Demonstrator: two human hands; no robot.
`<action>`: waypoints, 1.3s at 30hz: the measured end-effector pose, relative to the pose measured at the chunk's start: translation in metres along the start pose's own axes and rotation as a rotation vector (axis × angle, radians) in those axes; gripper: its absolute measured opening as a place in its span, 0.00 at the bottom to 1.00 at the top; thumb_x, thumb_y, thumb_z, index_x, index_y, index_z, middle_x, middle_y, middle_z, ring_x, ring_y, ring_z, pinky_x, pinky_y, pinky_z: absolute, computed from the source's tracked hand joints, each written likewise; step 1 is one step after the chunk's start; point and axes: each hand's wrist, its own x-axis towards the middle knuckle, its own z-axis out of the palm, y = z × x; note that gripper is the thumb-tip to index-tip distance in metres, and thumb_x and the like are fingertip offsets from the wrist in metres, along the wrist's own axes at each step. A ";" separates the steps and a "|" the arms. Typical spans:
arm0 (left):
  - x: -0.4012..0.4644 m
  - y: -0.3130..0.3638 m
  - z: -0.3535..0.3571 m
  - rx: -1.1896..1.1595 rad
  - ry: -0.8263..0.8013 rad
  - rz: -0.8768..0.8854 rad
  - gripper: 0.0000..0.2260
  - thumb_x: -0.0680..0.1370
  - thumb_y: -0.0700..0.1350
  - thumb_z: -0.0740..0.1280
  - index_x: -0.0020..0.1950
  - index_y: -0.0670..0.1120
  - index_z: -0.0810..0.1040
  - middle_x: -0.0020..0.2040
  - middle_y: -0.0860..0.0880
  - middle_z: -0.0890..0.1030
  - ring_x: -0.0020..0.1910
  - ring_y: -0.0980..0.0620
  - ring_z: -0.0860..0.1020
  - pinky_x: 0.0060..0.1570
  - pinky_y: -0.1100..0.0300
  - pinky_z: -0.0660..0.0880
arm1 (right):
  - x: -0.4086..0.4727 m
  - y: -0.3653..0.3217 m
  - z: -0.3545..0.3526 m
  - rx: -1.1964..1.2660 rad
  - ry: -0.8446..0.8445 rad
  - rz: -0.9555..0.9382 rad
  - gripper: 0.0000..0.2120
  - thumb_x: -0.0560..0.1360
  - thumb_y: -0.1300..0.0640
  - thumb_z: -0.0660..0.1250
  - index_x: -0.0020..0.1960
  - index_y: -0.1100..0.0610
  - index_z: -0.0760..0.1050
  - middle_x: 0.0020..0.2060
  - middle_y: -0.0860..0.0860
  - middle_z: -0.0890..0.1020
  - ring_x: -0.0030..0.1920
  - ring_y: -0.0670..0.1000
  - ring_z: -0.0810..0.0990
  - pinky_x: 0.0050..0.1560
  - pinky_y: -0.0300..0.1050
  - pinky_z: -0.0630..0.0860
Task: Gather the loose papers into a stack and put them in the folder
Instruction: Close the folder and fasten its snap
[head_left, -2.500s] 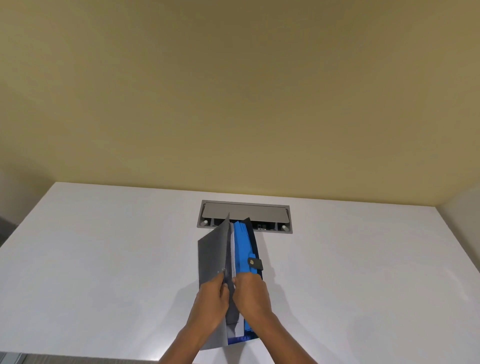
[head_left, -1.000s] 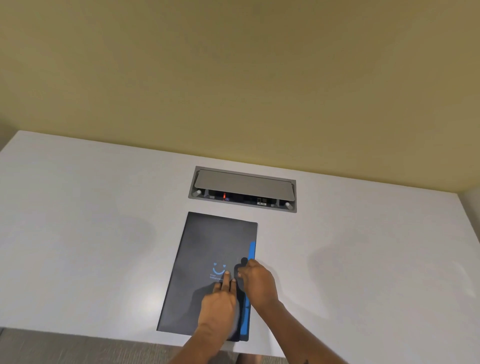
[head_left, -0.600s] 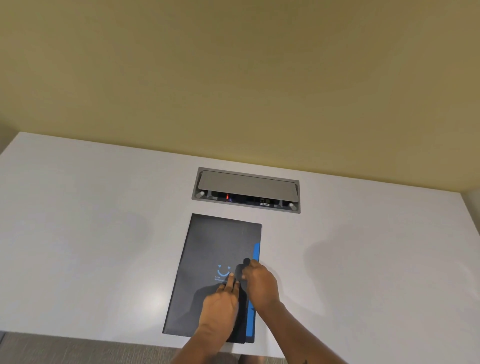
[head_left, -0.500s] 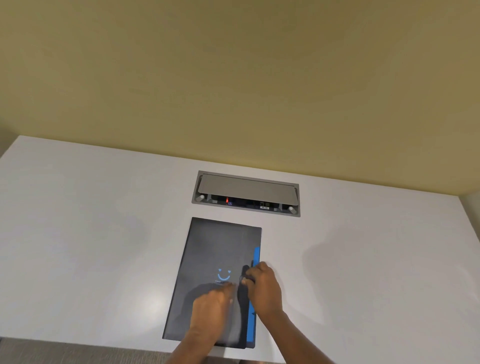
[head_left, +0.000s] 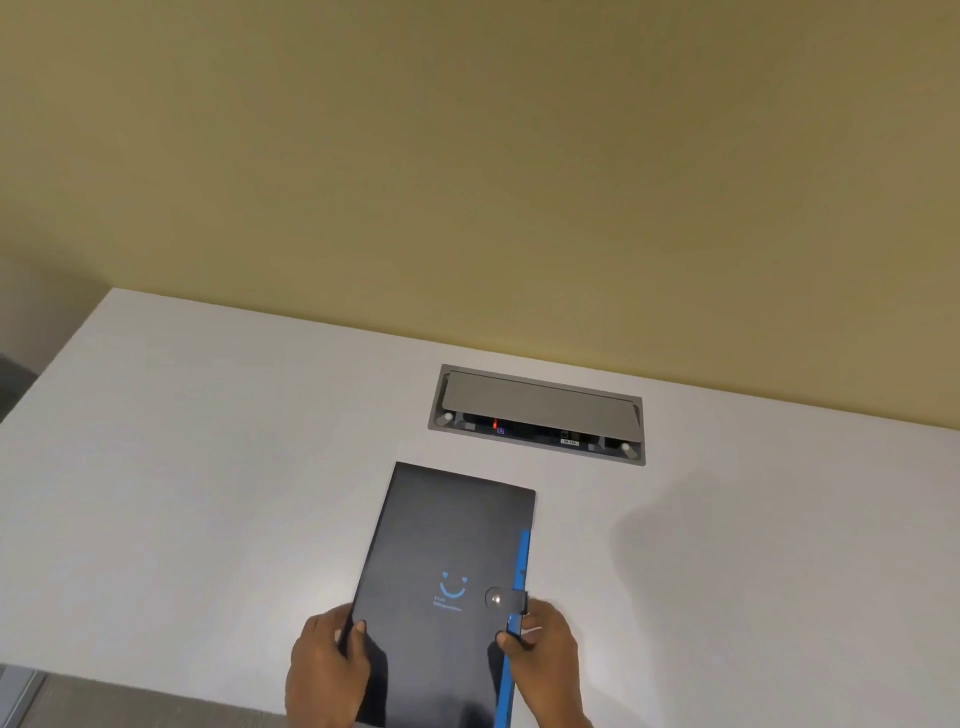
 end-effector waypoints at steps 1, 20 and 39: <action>0.005 -0.007 -0.005 -0.008 0.021 -0.033 0.12 0.74 0.39 0.74 0.56 0.46 0.84 0.50 0.43 0.82 0.46 0.38 0.81 0.49 0.43 0.79 | -0.002 -0.005 0.008 0.000 -0.021 -0.023 0.19 0.74 0.60 0.79 0.57 0.46 0.75 0.50 0.47 0.81 0.50 0.50 0.83 0.46 0.26 0.76; 0.239 0.011 -0.092 -0.148 0.076 -0.028 0.11 0.77 0.49 0.64 0.56 0.49 0.82 0.49 0.46 0.86 0.50 0.40 0.82 0.49 0.47 0.79 | 0.085 -0.201 0.109 0.264 -0.326 -0.150 0.38 0.76 0.57 0.78 0.81 0.48 0.66 0.76 0.50 0.72 0.74 0.54 0.75 0.66 0.45 0.80; 0.275 0.044 -0.086 -0.209 -0.048 0.084 0.15 0.81 0.52 0.64 0.61 0.44 0.80 0.58 0.44 0.83 0.57 0.42 0.80 0.61 0.44 0.77 | 0.118 -0.217 0.100 0.217 -0.307 -0.212 0.37 0.77 0.56 0.77 0.81 0.46 0.64 0.81 0.48 0.67 0.78 0.54 0.70 0.73 0.50 0.75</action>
